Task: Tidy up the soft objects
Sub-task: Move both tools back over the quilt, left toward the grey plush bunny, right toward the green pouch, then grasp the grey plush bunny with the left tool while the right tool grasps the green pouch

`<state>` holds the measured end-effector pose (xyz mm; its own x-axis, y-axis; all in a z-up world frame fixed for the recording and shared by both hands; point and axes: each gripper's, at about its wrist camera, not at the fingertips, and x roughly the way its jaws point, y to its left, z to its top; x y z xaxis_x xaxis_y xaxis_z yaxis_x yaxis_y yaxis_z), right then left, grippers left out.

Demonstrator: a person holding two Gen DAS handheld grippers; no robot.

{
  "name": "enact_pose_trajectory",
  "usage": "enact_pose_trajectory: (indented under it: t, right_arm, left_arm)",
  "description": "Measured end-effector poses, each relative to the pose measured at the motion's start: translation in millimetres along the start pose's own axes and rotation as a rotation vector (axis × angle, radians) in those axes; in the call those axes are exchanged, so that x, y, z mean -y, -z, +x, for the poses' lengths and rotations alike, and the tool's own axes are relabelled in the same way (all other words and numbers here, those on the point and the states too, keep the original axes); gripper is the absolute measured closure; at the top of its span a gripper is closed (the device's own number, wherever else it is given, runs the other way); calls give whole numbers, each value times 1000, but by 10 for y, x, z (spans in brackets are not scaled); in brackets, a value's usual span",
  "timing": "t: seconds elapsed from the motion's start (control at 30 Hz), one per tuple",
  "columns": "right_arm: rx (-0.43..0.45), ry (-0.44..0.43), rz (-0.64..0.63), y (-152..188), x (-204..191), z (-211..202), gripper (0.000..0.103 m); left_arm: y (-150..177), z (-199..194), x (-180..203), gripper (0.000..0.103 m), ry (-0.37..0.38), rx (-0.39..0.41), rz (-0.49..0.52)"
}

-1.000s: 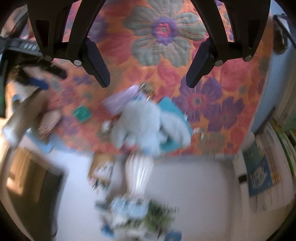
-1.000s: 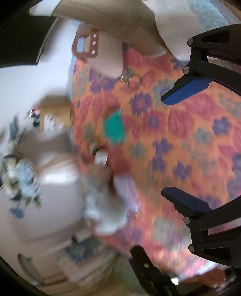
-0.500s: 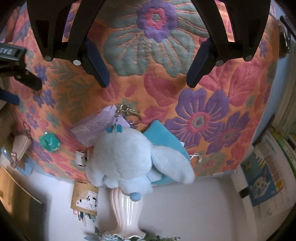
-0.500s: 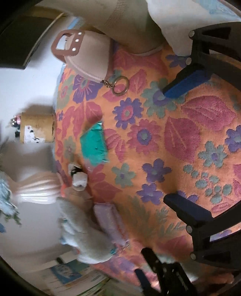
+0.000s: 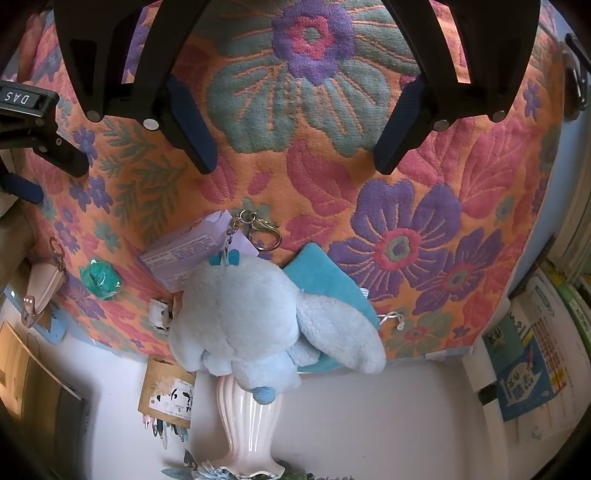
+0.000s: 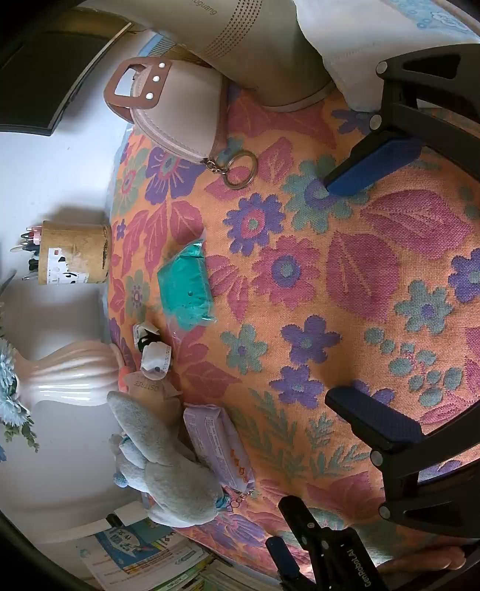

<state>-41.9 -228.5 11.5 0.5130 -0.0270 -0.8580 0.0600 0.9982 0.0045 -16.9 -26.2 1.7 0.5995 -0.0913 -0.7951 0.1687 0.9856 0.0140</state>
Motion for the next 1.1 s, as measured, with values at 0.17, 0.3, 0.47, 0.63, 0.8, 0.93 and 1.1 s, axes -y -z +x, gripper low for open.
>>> enact_pose_trajectory:
  t: [0.17, 0.3, 0.47, 0.63, 0.8, 0.93, 1.1]
  right_arm:
    - [0, 0, 0, -2, 5, 3, 0]
    - [-30, -28, 24, -32, 57, 11, 0]
    - [-106, -287, 201, -209, 247, -49, 2]
    - [-116, -410, 353, -415, 391, 153, 41]
    - [-75, -385, 417, -568, 417, 298, 42]
    - [-47, -360, 459, -711, 444, 386, 42]
    - [9, -262, 416, -877, 349, 456, 42]
  left_arm:
    - [5, -45, 6, 17, 12, 22, -1]
    - [-22, -147, -47, 17, 83, 37, -14]
    - [-223, -447, -164, 17, 205, 91, -66]
    - [-554, -413, -123, 17, 226, 103, -58]
    - [-718, -155, -92, 17, 235, 77, -94]
    - [-793, -40, -19, 17, 199, 88, -78]
    - [-867, 43, 85, 18, 173, 109, -45]
